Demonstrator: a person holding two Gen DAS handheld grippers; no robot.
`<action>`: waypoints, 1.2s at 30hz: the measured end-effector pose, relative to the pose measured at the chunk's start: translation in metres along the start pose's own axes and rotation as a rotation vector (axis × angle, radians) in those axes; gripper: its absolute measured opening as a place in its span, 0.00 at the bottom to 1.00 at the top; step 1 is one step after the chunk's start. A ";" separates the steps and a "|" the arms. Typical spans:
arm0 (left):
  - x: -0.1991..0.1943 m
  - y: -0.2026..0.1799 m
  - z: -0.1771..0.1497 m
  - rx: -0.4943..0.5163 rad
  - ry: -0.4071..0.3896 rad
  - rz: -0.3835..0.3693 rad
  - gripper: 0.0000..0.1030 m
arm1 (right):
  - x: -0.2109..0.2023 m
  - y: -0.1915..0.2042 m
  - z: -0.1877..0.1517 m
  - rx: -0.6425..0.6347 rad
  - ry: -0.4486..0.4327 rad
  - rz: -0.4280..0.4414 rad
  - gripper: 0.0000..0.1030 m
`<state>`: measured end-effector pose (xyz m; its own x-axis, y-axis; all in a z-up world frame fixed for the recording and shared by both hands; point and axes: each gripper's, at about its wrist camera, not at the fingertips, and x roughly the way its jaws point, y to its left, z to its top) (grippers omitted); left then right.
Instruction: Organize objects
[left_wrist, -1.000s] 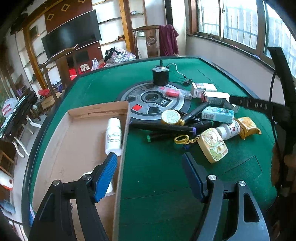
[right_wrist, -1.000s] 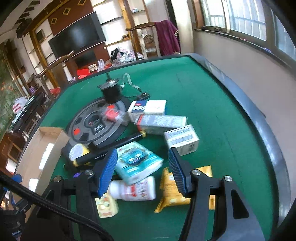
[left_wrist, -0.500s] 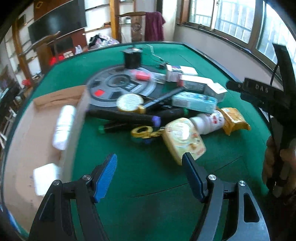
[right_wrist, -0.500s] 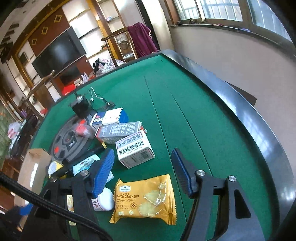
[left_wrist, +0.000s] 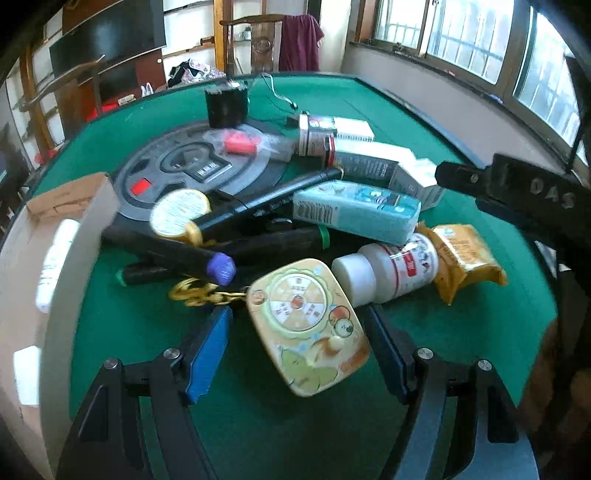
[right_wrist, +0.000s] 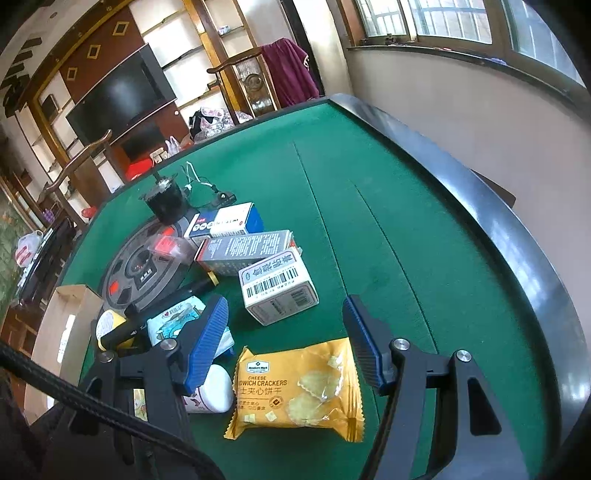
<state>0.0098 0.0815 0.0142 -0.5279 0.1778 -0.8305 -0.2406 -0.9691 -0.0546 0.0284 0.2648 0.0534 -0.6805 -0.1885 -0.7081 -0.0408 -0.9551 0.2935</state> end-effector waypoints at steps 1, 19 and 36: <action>0.000 -0.002 -0.001 0.020 -0.026 0.012 0.65 | 0.001 0.001 -0.001 -0.001 0.003 0.000 0.62; -0.085 0.067 -0.031 -0.091 -0.169 -0.201 0.39 | 0.013 -0.004 -0.004 0.006 0.041 -0.030 0.62; -0.130 0.151 -0.032 -0.238 -0.257 -0.221 0.39 | -0.007 0.076 -0.026 -0.159 0.038 0.094 0.62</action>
<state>0.0680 -0.0935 0.0960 -0.6782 0.3940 -0.6203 -0.1921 -0.9098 -0.3679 0.0491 0.1875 0.0640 -0.6476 -0.2844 -0.7069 0.1401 -0.9564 0.2564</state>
